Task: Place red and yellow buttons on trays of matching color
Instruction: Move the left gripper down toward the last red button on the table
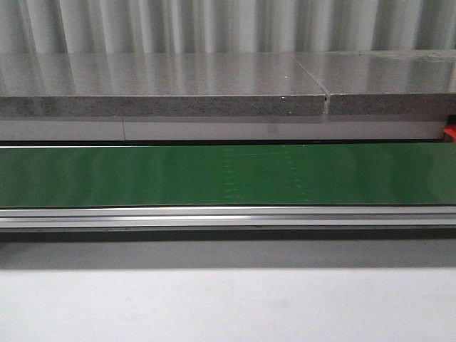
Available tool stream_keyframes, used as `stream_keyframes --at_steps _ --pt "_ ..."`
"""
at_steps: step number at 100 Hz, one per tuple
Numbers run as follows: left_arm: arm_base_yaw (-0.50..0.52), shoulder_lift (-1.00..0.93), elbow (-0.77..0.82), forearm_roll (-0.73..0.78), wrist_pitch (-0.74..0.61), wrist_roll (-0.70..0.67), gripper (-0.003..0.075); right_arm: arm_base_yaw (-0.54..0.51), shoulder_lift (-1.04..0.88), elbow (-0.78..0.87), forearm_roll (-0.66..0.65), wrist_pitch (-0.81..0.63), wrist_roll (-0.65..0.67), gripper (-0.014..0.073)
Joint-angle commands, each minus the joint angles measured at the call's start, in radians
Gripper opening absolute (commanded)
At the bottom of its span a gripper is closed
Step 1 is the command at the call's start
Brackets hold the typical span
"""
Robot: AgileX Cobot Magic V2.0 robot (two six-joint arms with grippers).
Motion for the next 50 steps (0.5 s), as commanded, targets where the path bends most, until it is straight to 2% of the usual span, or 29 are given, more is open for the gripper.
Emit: stream_keyframes --at_steps 1,26,50 --pt "0.033 0.141 -0.112 0.016 -0.069 -0.047 0.0513 -0.001 0.002 -0.025 0.020 -0.045 -0.003 -0.0068" --pt "0.158 0.510 -0.345 -0.060 -0.052 -0.049 0.0513 -0.001 0.002 -0.025 0.020 -0.045 -0.003 -0.0068" --pt "0.188 0.796 -0.504 -0.083 0.089 -0.049 0.0512 -0.001 0.002 -0.025 0.020 -0.045 -0.003 -0.0068"
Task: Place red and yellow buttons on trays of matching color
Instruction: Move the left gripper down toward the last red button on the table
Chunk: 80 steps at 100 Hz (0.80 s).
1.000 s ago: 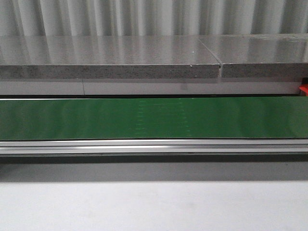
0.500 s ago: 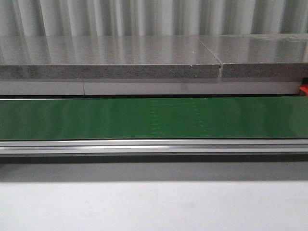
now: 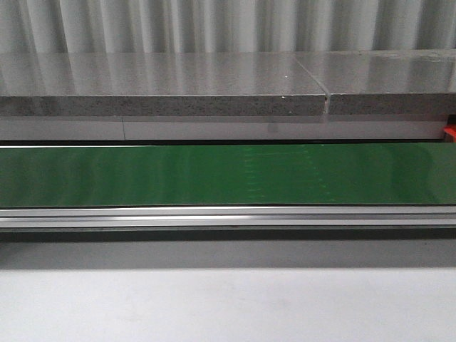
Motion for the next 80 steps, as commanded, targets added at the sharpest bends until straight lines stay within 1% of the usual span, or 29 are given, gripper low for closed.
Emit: stream_keyframes --at_steps 1,16,24,36,52,65,80 --pt "0.004 0.040 -0.073 -0.003 0.013 -0.013 0.0512 -0.001 0.002 -0.025 0.020 -0.045 -0.003 -0.0068" --pt "0.004 0.115 -0.102 0.001 -0.012 -0.013 0.0512 -0.001 0.002 -0.025 0.020 -0.045 -0.003 -0.0068" --pt "0.012 0.127 -0.106 0.001 -0.046 -0.020 0.0512 -0.001 0.002 -0.025 0.020 -0.045 -0.003 -0.0068" --pt "0.039 0.139 -0.107 0.001 -0.059 -0.067 0.0512 -0.001 0.002 -0.025 0.020 -0.045 -0.003 -0.0068" --pt "0.082 0.159 -0.107 -0.001 -0.073 -0.063 0.0512 -0.001 0.002 -0.025 0.020 -0.045 -0.003 -0.0068" --pt "0.094 0.174 -0.107 -0.003 -0.077 -0.057 0.0512 -0.001 0.002 -0.025 0.020 -0.045 -0.003 -0.0068" --pt "0.094 0.181 -0.107 -0.018 -0.114 -0.057 0.0512 -0.001 0.002 -0.025 0.020 -0.044 -0.003 -0.0068"
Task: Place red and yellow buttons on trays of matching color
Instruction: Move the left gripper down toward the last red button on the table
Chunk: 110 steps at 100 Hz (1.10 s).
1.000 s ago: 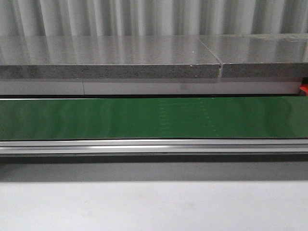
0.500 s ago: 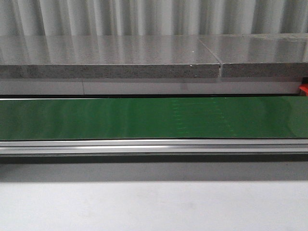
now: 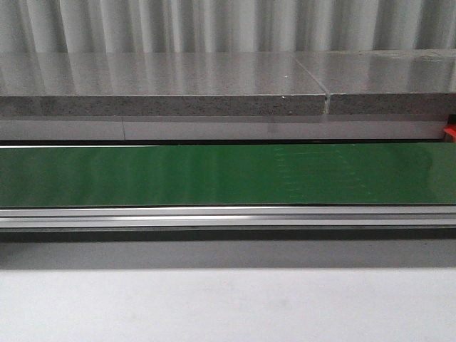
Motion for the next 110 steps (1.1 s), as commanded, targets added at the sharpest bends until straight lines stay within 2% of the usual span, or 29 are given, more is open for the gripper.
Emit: stream_keyframes --at_steps 1,48,110 --pt "0.001 -0.044 -0.032 -0.013 -0.068 -0.005 0.0512 -0.001 0.002 -0.025 0.020 -0.045 -0.003 -0.0068" --pt "0.001 -0.040 -0.034 -0.043 -0.138 -0.003 0.0512 -0.001 0.002 -0.025 0.020 -0.045 -0.003 -0.0068" --pt "0.001 0.072 -0.137 -0.078 -0.113 -0.003 0.0512 -0.001 0.002 -0.025 0.020 -0.045 -0.003 -0.0068"
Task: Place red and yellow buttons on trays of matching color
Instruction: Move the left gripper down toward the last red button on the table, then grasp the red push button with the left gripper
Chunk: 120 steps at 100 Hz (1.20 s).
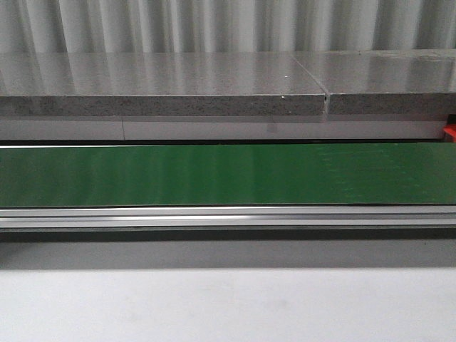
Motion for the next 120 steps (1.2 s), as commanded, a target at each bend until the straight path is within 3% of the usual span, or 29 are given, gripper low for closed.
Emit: stream_keyframes --at_steps 1,12,19,63,79,120 --pt "0.000 -0.043 -0.037 -0.006 -0.041 -0.003 0.0512 -0.001 0.002 -0.025 0.020 -0.045 -0.003 -0.0068" --pt "0.000 -0.041 -0.037 -0.006 -0.050 -0.003 0.0498 -0.001 0.002 -0.025 0.020 -0.045 -0.003 -0.0068" --pt "0.000 -0.038 -0.037 -0.006 -0.048 -0.003 0.0448 -0.001 0.002 -0.025 0.020 -0.045 -0.003 -0.0068" --pt "-0.003 -0.034 -0.088 -0.041 0.046 0.004 -0.0022 -0.001 0.002 -0.025 0.020 -0.045 -0.003 -0.0068" --pt "-0.023 -0.065 -0.153 -0.098 0.092 0.151 -0.0021 -0.001 0.002 -0.025 0.020 -0.045 -0.003 -0.0068" --pt "-0.132 -0.296 -0.125 -0.102 0.105 0.252 -0.0020 -0.001 0.002 -0.025 0.020 -0.045 -0.003 -0.0068"
